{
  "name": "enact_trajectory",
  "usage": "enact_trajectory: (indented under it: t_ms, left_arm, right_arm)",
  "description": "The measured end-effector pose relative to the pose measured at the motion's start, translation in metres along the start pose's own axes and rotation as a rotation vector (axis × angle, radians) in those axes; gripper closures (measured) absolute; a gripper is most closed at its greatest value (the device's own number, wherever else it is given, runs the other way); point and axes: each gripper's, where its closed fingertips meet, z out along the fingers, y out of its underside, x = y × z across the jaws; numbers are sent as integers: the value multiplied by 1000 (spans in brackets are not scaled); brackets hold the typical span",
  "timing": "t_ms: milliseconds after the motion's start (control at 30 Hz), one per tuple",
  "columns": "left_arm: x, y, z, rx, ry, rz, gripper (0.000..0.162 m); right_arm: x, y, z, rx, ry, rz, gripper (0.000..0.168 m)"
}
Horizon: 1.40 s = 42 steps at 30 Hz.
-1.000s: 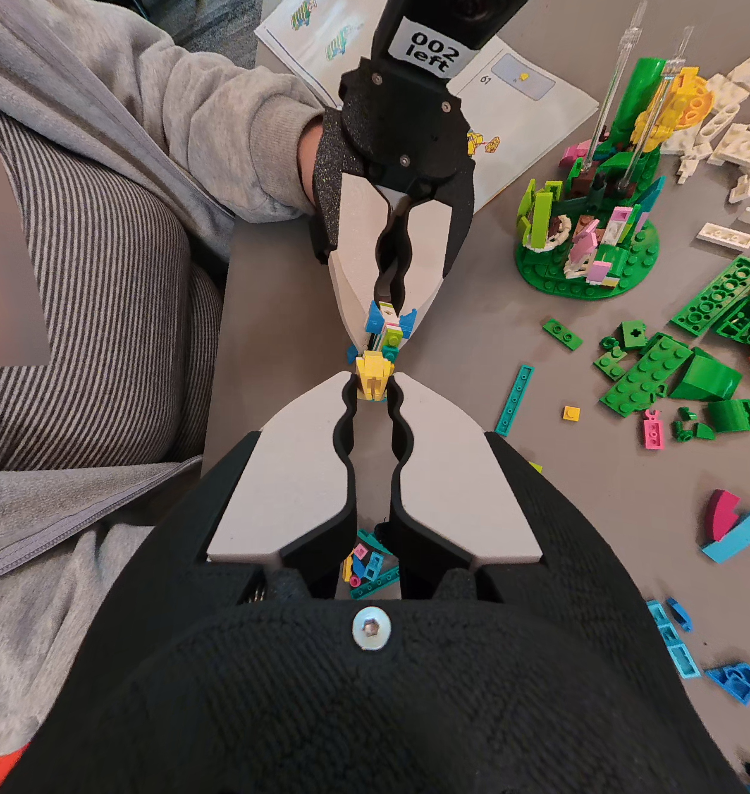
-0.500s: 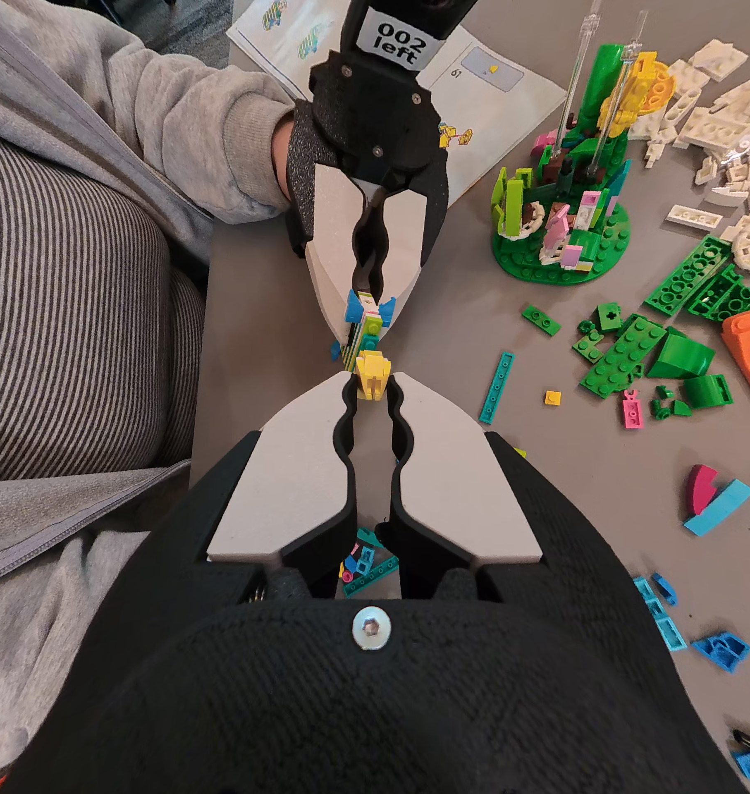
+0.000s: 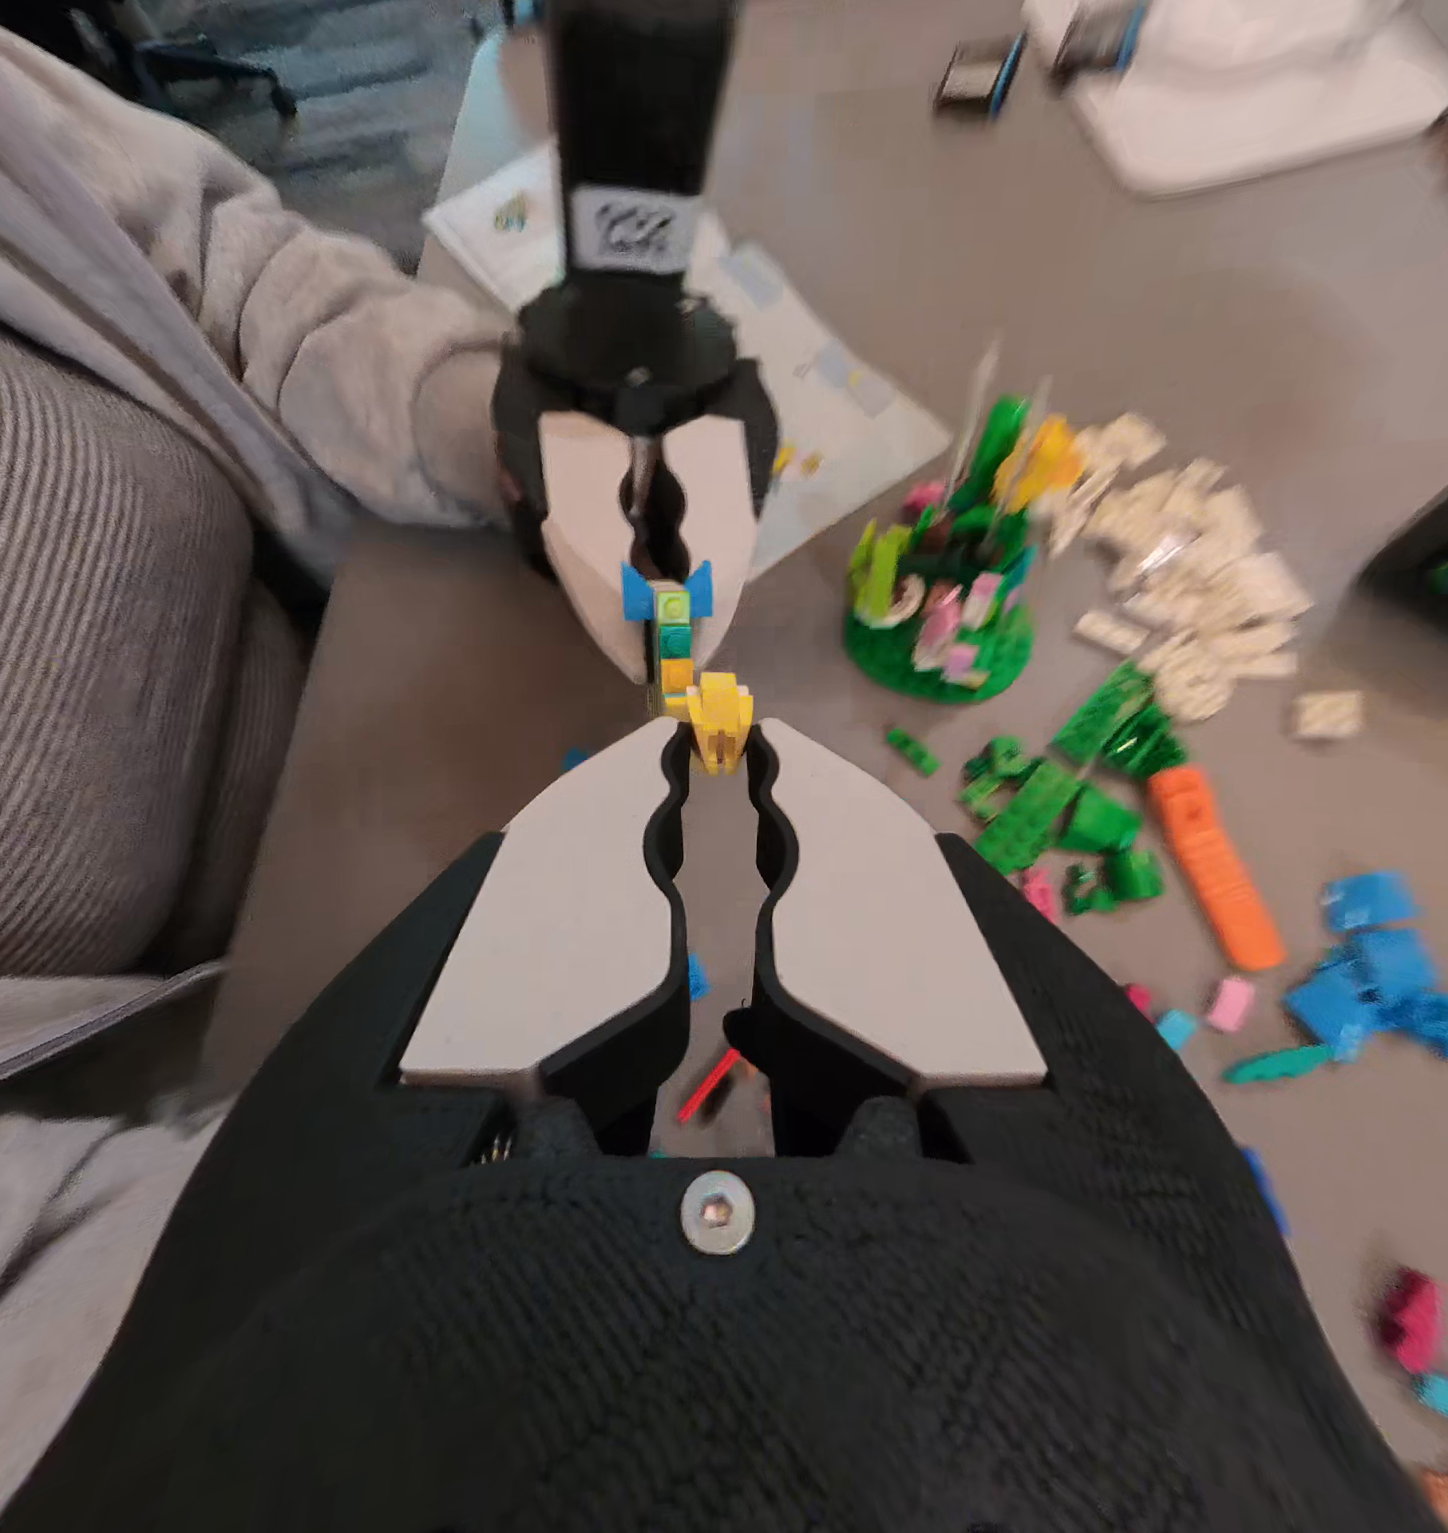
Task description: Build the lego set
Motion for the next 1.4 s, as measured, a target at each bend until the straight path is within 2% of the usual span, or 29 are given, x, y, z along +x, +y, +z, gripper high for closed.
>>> enact_trajectory:
  t_ms: [67, 133, 200, 267, 333, 433, 633, 800, 1033, 1300, 1400]
  left_arm:
    - [-19, -15, -12, 31, -253, 256, 154]
    - [-43, -35, -38, 44, -608, 536, 154]
    - [-48, -56, -59, 19, -887, 886, 154]
    - [-38, -68, -65, -32, -1026, 1218, 154]
    - [-31, -70, -64, -80, -1083, 1407, 154]
    - [-34, -71, -68, -115, -1121, 1455, 154]
    - [-35, -77, -76, -124, -1157, 1516, 154]
    - [-39, -76, -77, -120, -1145, 1480, 154]
    - [-41, -72, -74, -116, -1111, 1449, 154]
    - [-36, -69, -68, -111, -1075, 1449, 154]
    - [-36, -68, -66, -122, -1066, 1460, 154]
  right_arm:
    - [2, -19, -7, 101, 55, -86, 157]
    - [4, -39, -11, 203, 106, -152, 157]
    - [9, -56, -14, 286, 151, -139, 157]
    - [14, -74, -14, 371, 132, -5, 157]
    - [6, -92, -12, 452, 4, 190, 157]
    - [-11, -101, 0, 452, -140, 298, 157]
    - [-12, -87, 23, 321, -118, 282, 156]
    - [26, -26, 37, 89, 227, 219, 156]
    - [7, 64, 88, -188, 361, -6, 157]
    - [1, 82, 100, -149, 332, 101, 156]
    - [-5, 76, 95, -94, 284, 156, 128]
